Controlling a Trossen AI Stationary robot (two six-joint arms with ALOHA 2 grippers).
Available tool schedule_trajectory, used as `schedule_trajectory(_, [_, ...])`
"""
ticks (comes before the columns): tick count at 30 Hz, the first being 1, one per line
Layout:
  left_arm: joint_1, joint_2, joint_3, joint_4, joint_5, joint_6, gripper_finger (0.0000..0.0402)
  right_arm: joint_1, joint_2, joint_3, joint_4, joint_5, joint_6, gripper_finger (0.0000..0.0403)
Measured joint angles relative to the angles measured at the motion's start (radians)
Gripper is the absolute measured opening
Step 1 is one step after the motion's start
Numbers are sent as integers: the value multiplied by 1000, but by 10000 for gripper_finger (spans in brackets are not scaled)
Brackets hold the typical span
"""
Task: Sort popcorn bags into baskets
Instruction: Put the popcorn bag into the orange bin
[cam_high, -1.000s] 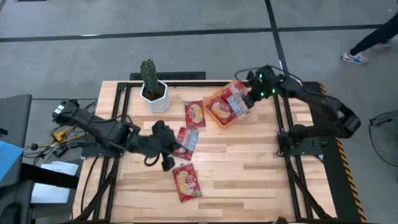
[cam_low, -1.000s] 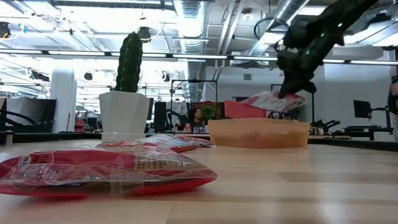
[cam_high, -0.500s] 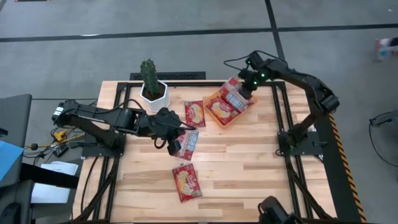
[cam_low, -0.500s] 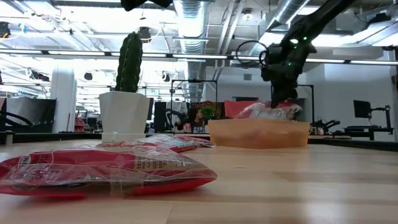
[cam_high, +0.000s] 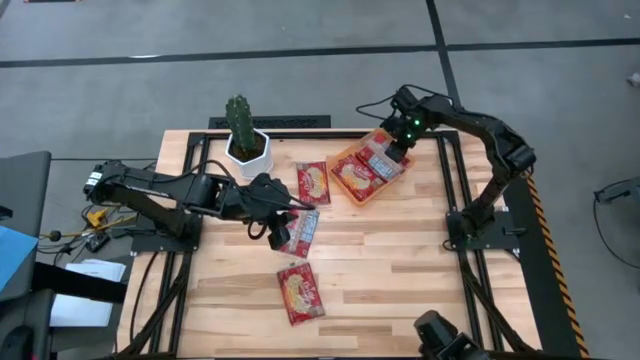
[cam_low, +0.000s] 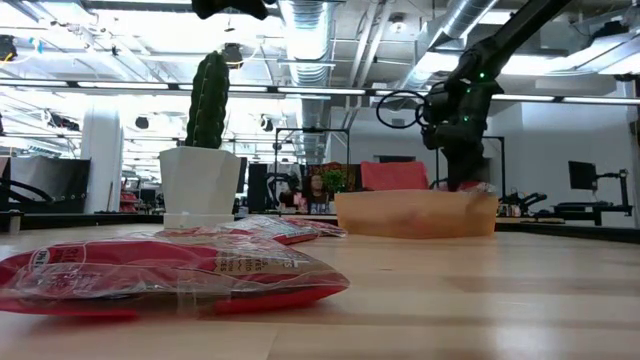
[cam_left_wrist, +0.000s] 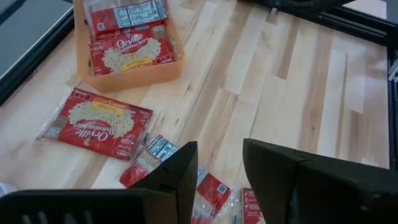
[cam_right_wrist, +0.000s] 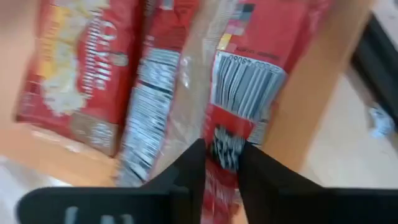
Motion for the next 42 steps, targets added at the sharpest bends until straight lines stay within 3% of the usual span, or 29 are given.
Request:
schedule_trajectory(7, [7, 0, -7, -44, -14, -4, 153, -12, -21, 22, 0, 101, 53, 188])
schedule_trajectory(10, [21, 0, -37, -60, -69, -38, 161, -13, -51, 58, 2, 107, 89, 205])
schedule_trajectory(15, [46, 0, -194, -33, -121, -219, 165, 9, -145, 106, 8, 86, 164, 205])
schedule_trajectory(21, [31, 1, -477, 216, -16, -462, 166, 96, -272, 98, 4, 62, 316, 185])
schedule_trajectory(27, [43, 1, -751, 593, 25, -661, 194, 294, -364, -13, 33, 57, 574, 181])
schedule_trajectory(30, [50, 1, -839, 711, 26, -718, 212, 438, -401, -131, 148, 83, 712, 182])
schedule_trajectory(34, [50, 1, -902, 849, 28, -725, 229, 631, -418, -322, 461, 94, 954, 179])
schedule_trajectory(37, [53, 11, -912, 877, 35, -707, 236, 750, -386, -431, 695, 168, 1130, 177])
schedule_trajectory(42, [73, 62, -912, 870, 63, -697, 238, 903, -276, -480, 885, 314, 1300, 171])
